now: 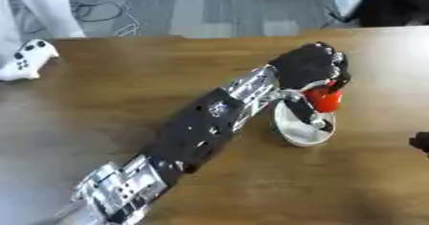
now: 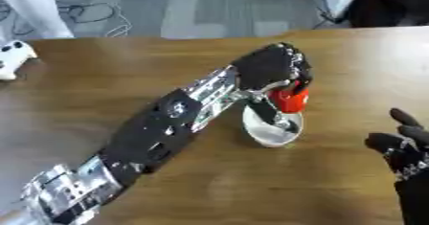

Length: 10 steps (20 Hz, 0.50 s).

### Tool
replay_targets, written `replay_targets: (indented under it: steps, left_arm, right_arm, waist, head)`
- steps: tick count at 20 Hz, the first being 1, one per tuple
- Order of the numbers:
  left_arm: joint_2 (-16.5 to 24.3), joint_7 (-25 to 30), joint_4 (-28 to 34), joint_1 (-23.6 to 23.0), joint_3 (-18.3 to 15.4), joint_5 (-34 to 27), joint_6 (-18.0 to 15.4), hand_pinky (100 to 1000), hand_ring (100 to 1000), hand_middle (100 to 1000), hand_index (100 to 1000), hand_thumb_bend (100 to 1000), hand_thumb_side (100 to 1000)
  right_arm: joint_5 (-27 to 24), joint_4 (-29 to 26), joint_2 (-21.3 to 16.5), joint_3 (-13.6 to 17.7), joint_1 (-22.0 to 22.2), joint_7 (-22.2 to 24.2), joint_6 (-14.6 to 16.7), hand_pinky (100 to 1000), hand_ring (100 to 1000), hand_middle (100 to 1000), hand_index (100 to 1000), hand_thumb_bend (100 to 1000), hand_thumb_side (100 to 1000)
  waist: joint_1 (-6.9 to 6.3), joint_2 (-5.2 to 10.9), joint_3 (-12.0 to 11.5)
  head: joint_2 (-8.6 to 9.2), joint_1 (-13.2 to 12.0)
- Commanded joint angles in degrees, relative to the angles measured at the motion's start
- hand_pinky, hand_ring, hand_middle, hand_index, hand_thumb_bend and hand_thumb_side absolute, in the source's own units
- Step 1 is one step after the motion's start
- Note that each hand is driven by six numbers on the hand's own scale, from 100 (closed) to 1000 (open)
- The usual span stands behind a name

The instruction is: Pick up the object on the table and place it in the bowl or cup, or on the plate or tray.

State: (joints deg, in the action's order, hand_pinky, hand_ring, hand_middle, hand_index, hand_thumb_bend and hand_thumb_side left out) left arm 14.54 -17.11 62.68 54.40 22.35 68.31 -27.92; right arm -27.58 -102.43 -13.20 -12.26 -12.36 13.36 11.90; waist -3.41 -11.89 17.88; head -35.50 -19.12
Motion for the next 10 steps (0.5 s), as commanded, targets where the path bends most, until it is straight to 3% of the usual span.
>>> replay_targets:
  steps: [1,4,10]
  left_arm:
    - [0.4,-0.9,1.2,1.6,-0.8,0.6,-0.6,407,317,332,474,901,728]
    - [0.4,-1.5,1.1,1.7,-1.0,0.6,-0.6,387,348,354,527,918,774]
    - [0.4,-1.9,1.0,1.9,-1.1,0.8,-0.5,399,330,348,530,905,790]
  right_arm:
    - [0.1,-0.7,-0.9,0.1,-0.1,-0.1,0.1,774,712,885,742,100,906]
    - [0.2,-0.6,-0.9,0.0,0.0,0.0,0.1,774,713,886,742,100,907]
    - [0.3,-0.3,-0.9,-0.1,0.2,-0.1,0.1,775,713,886,742,100,902]
  waist:
    - [0.43,1.16,-0.1]
    - [0.51,1.23,-0.2]
    - [0.63,1.43,-0.4]
  head:
    - [-0.09,0.5]
    - [-0.08,0.5]
    - [-0.13,0.2]
